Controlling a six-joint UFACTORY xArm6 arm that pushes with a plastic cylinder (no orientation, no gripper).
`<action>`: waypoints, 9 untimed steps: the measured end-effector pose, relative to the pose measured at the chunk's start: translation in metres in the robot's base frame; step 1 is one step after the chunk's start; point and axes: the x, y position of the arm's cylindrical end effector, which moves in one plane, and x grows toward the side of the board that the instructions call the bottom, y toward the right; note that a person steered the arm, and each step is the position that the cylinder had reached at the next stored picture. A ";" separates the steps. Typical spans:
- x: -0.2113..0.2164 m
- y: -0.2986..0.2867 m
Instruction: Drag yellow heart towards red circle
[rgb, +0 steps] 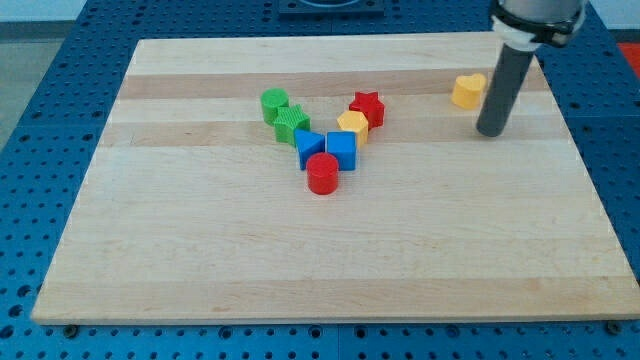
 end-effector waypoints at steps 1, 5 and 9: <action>-0.007 0.017; -0.081 0.021; -0.084 0.007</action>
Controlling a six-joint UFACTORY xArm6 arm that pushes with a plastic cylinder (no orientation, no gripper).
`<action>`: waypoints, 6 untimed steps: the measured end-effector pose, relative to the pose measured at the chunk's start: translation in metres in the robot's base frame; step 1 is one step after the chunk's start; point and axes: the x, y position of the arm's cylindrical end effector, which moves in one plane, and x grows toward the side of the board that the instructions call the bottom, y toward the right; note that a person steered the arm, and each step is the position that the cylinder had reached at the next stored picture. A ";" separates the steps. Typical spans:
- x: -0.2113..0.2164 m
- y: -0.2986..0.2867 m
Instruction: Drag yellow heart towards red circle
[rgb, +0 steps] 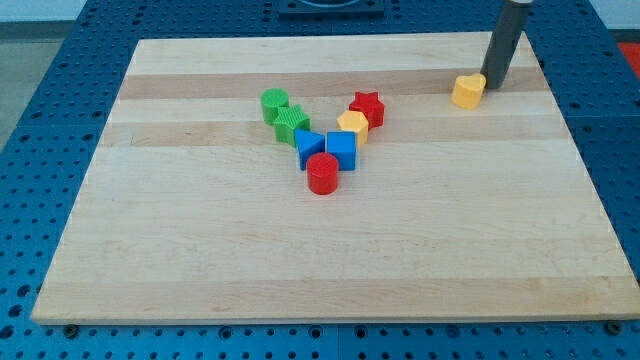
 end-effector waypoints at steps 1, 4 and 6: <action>0.000 -0.008; 0.000 -0.031; 0.000 -0.042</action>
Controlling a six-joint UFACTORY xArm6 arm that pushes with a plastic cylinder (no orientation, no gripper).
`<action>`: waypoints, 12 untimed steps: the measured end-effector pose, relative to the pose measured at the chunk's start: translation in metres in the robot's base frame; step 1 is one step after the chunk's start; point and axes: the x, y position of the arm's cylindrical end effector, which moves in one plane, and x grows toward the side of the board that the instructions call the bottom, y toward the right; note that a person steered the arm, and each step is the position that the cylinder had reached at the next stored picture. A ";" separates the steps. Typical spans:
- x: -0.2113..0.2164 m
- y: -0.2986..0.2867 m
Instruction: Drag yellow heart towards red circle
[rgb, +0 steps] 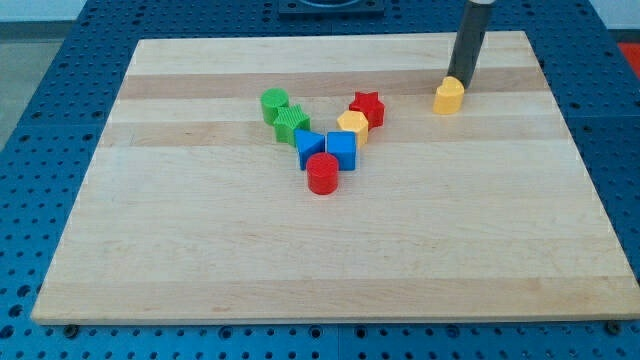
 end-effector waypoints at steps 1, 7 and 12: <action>0.004 0.000; 0.036 -0.028; 0.074 -0.051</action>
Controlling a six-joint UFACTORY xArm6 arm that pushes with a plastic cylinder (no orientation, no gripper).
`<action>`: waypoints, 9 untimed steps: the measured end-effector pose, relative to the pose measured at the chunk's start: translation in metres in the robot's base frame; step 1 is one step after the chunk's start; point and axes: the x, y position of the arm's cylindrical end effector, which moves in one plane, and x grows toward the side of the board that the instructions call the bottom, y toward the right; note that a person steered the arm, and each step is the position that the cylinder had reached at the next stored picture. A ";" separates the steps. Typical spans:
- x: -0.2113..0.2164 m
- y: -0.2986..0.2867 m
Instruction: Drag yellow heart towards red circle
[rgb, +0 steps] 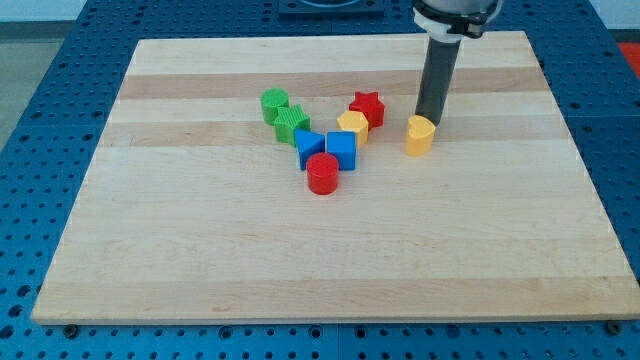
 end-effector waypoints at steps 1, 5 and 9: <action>0.009 -0.001; 0.052 -0.012; 0.075 -0.044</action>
